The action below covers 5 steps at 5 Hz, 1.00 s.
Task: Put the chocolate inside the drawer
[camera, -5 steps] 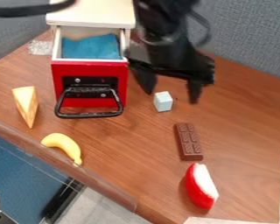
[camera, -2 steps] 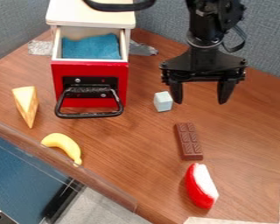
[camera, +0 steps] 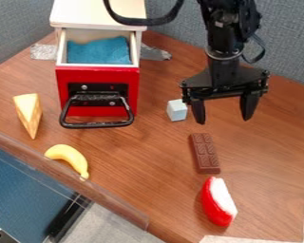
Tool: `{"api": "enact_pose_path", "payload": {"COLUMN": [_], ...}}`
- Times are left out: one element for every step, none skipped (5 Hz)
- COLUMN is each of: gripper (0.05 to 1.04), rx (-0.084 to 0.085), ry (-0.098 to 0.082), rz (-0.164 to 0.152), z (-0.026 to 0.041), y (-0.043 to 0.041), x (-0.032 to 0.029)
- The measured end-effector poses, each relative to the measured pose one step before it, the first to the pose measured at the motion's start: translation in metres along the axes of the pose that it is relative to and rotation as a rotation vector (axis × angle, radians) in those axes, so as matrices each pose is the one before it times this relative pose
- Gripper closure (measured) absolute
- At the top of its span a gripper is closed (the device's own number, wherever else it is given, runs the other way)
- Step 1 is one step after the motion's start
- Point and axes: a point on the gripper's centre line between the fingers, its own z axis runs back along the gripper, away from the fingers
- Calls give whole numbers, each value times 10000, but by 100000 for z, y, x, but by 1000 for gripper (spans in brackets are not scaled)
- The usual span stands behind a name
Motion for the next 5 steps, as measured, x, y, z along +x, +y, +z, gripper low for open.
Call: {"api": "enact_pose_path", "payload": {"gripper": [83, 83, 83, 83, 83], "rx": [-8, 176, 718, 328, 290], "ry": [292, 127, 121, -138, -102], "rz": [-398, -182, -18, 215, -13], "z": [-971, -428, -1401, -346, -460], "y": [-222, -22, 147, 163, 73], "x": [-1048, -701, -1229, 110, 247]}}
